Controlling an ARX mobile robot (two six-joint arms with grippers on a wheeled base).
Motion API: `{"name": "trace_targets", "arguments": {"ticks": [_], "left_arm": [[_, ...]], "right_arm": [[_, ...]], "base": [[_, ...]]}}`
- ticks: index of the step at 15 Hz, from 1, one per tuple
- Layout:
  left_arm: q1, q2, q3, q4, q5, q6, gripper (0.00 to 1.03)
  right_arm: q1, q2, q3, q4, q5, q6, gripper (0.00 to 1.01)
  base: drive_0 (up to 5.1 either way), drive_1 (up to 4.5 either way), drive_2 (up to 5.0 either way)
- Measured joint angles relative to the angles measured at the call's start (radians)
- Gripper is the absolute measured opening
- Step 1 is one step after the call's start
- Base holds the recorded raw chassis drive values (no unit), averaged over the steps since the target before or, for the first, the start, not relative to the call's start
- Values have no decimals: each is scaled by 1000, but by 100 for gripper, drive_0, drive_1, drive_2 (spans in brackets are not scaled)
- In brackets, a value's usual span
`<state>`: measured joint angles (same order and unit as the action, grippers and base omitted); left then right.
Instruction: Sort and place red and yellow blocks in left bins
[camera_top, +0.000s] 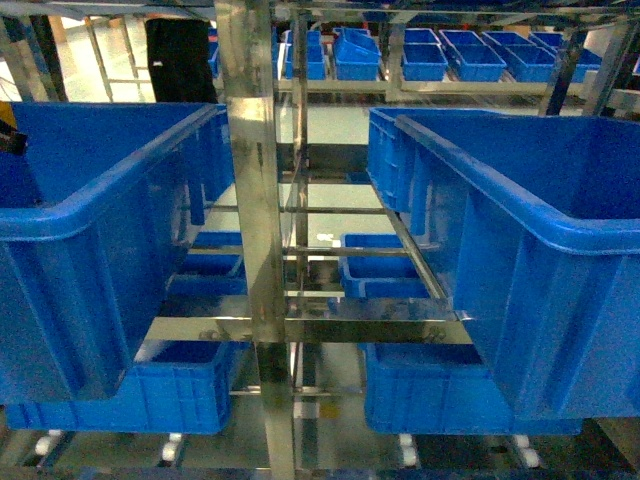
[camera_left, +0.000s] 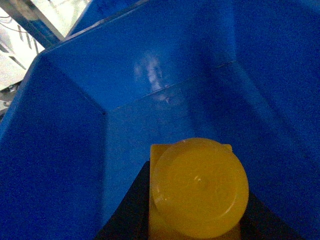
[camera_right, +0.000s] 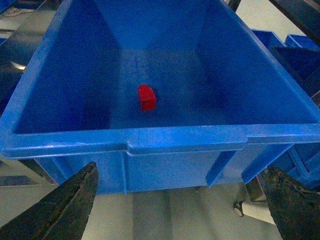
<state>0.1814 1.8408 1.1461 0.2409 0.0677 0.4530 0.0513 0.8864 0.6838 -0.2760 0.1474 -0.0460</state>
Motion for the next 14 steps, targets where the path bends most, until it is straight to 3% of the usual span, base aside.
{"name": "trace_targets", "arguments": {"ticks": [6, 7, 10, 14], "left_arm": [[-10, 191, 280, -100, -40, -1, 27], [-32, 300, 363, -148, -88, -8, 27], [-36, 415, 492, -221, -146, -15, 27], [-21, 501, 647, -325, -177, -62, 27]], "right_arm": [[0, 0, 0, 0, 0, 0, 98], [0, 0, 0, 0, 0, 0, 98], [0, 0, 0, 0, 0, 0, 98], [0, 0, 0, 0, 0, 0, 98]], "base": [[0, 0, 0], [0, 0, 0], [0, 0, 0], [0, 0, 0]]}}
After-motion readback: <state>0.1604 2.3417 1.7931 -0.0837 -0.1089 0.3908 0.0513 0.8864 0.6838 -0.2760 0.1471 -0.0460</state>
